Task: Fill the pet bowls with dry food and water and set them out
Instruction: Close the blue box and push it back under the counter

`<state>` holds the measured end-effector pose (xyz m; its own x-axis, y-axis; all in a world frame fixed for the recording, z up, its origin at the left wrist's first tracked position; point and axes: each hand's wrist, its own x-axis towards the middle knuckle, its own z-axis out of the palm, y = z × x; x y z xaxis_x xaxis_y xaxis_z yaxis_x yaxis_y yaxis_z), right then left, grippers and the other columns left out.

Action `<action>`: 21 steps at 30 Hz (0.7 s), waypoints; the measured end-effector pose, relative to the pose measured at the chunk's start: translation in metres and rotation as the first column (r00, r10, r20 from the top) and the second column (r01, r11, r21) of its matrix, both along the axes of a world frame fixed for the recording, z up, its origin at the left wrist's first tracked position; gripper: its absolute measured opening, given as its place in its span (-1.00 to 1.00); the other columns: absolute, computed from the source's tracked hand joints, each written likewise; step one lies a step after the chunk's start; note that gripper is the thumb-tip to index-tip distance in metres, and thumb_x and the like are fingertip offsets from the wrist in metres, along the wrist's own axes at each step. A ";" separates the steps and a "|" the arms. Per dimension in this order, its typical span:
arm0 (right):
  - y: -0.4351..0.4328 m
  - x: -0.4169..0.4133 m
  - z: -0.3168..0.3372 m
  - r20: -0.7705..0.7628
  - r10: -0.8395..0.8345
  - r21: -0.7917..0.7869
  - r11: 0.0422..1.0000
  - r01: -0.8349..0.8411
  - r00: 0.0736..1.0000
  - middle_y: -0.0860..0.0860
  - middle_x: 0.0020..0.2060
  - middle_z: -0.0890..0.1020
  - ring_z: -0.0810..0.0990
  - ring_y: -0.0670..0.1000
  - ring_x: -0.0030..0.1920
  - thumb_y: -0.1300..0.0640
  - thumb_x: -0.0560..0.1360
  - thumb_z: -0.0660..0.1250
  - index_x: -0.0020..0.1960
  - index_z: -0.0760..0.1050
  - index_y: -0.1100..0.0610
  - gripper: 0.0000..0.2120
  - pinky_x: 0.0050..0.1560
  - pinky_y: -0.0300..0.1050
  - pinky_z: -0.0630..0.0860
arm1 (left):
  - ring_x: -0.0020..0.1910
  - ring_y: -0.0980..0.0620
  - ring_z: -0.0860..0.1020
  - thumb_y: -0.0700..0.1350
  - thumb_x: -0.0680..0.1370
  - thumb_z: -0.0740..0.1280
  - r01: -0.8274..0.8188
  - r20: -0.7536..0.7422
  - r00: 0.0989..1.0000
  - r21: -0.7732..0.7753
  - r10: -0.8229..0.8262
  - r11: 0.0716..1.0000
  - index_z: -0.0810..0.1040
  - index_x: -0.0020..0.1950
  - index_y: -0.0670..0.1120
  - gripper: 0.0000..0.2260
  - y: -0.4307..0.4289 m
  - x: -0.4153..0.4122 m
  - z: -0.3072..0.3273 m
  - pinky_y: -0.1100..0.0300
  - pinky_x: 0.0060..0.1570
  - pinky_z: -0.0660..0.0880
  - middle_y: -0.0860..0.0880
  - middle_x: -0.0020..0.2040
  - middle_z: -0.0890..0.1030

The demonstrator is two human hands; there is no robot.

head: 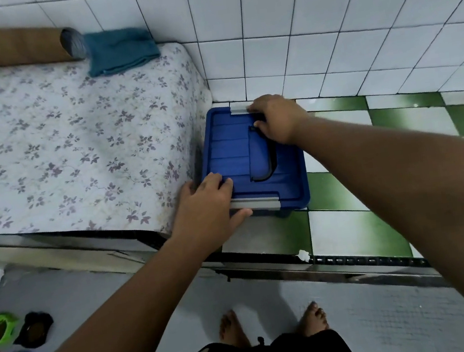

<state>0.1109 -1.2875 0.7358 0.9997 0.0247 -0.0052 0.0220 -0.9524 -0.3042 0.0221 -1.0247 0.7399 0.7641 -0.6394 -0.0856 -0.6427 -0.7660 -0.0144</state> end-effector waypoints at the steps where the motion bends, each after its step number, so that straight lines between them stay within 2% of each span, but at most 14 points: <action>1: 0.002 -0.004 0.001 0.023 -0.020 0.028 0.999 0.020 1.000 0.09 0.39 0.48 0.43 0.17 0.37 0.09 0.56 0.32 0.42 0.45 0.09 -0.57 0.37 0.07 0.39 | 0.49 -0.06 0.36 0.39 0.59 0.14 -0.002 -0.005 1.000 -0.013 0.002 1.000 0.31 0.58 -0.05 -0.29 0.000 0.001 0.003 -0.20 0.51 0.19 -0.07 0.52 0.35; 3: 0.007 -0.012 0.003 0.069 -0.062 0.101 0.993 0.055 0.996 0.09 0.35 0.50 0.45 0.15 0.35 0.10 0.55 0.35 0.39 0.47 0.09 -0.59 0.36 0.03 0.41 | 0.45 -0.07 0.39 0.41 0.57 0.15 -0.016 -0.020 1.000 -0.053 0.015 0.998 0.37 0.55 -0.05 -0.28 0.000 0.006 0.007 -0.17 0.48 0.21 -0.05 0.46 0.42; 6: 0.014 -0.034 0.006 0.090 -0.137 0.175 0.977 0.119 0.986 0.10 0.30 0.53 0.47 0.13 0.32 0.09 0.55 0.35 0.37 0.49 0.12 -0.60 0.33 -0.04 0.42 | 0.39 -0.09 0.44 0.36 0.59 0.19 -0.012 -0.042 0.999 -0.183 0.004 0.983 0.42 0.53 -0.07 -0.33 -0.006 0.016 0.011 -0.12 0.36 0.37 -0.06 0.40 0.48; 10: 0.011 -0.075 0.011 0.102 -0.273 0.207 0.946 0.248 0.957 0.14 0.30 0.54 0.49 0.15 0.32 0.11 0.54 0.36 0.34 0.51 0.18 -0.61 0.33 -0.05 0.41 | 0.32 -0.14 0.50 0.26 0.60 0.29 0.058 -0.103 0.990 -0.334 -0.098 0.941 0.46 0.50 -0.11 -0.40 -0.034 0.022 0.021 -0.13 0.26 0.47 -0.10 0.34 0.53; 16: -0.007 -0.129 0.012 0.108 -0.461 0.271 0.866 0.420 0.881 0.09 0.31 0.53 0.47 0.11 0.33 0.05 0.55 0.35 0.36 0.49 0.13 -0.59 0.32 0.04 0.44 | 0.38 -0.16 0.45 0.20 0.61 0.32 0.149 -0.121 0.969 -0.403 -0.214 0.903 0.44 0.51 -0.10 -0.44 -0.085 0.022 0.030 -0.18 0.33 0.43 -0.12 0.39 0.51; 19: -0.029 -0.159 0.011 0.126 -0.530 0.315 0.823 0.473 0.839 0.11 0.31 0.54 0.48 0.12 0.33 0.07 0.54 0.38 0.35 0.50 0.18 -0.59 0.36 -0.04 0.39 | 0.40 -0.13 0.43 0.18 0.62 0.32 0.185 -0.139 0.954 -0.424 -0.265 0.887 0.43 0.52 -0.09 -0.45 -0.115 0.007 0.032 -0.15 0.35 0.43 -0.11 0.41 0.49; 21: -0.047 -0.180 0.011 0.112 -0.573 0.351 0.787 0.507 0.812 0.07 0.33 0.52 0.51 0.07 0.30 0.06 0.55 0.36 0.36 0.48 0.15 -0.59 0.33 -0.08 0.40 | 0.40 -0.11 0.43 0.18 0.62 0.31 0.209 -0.147 0.944 -0.427 -0.296 0.880 0.43 0.52 -0.08 -0.46 -0.137 -0.006 0.030 -0.11 0.36 0.42 -0.08 0.39 0.49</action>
